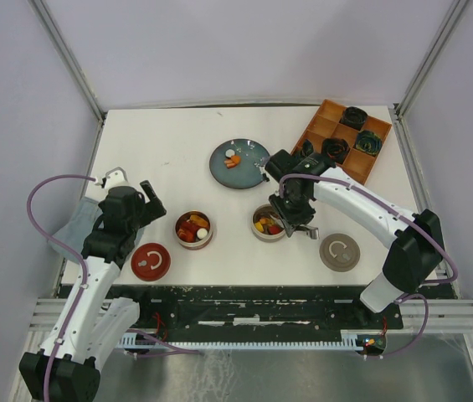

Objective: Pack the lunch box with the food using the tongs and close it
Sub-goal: Place the fake food in the packing box.

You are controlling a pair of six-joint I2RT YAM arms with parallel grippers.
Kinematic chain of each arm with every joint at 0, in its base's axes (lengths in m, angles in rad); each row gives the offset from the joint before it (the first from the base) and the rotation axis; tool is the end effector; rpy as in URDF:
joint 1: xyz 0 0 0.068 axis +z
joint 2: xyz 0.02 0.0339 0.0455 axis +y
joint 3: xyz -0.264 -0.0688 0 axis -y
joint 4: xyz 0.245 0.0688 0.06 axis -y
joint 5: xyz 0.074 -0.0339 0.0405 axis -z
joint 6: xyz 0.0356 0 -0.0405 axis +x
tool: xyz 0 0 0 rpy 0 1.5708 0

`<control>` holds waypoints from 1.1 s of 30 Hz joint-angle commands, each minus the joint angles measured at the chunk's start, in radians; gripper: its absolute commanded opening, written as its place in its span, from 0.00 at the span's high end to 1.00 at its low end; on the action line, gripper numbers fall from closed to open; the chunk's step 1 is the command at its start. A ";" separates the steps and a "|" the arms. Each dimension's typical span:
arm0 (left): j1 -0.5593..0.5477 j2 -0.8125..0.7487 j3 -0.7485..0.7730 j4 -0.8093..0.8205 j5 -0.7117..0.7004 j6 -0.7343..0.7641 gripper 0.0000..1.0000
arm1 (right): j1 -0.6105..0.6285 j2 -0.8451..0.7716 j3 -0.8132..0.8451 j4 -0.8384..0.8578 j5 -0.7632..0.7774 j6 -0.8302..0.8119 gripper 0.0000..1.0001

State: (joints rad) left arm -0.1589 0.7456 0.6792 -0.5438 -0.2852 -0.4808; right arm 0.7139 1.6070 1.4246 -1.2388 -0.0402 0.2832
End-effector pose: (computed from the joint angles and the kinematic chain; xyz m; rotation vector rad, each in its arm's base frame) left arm 0.1627 -0.0159 0.2742 -0.5027 2.0941 -0.0591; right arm 0.2241 0.1960 0.2835 -0.6509 2.9543 0.1618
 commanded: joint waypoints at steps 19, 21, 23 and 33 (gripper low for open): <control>0.003 0.001 0.000 0.041 0.006 0.030 0.01 | 0.015 -0.090 0.169 0.008 0.065 -0.019 0.54; 0.004 0.001 0.000 0.041 0.007 0.030 0.01 | 0.016 -0.087 0.189 0.022 0.097 -0.010 0.54; 0.003 0.003 0.001 0.042 0.008 0.030 0.01 | 0.016 -0.073 0.205 0.039 0.130 0.001 0.54; 0.004 -0.008 0.000 0.039 -0.002 0.030 0.01 | 0.015 0.060 0.281 0.120 0.141 0.042 0.52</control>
State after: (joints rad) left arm -0.1589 0.7479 0.6792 -0.5438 -0.2844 -0.4808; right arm 0.7258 1.6253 1.6363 -1.1774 0.0639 0.3084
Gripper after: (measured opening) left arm 0.994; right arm 0.471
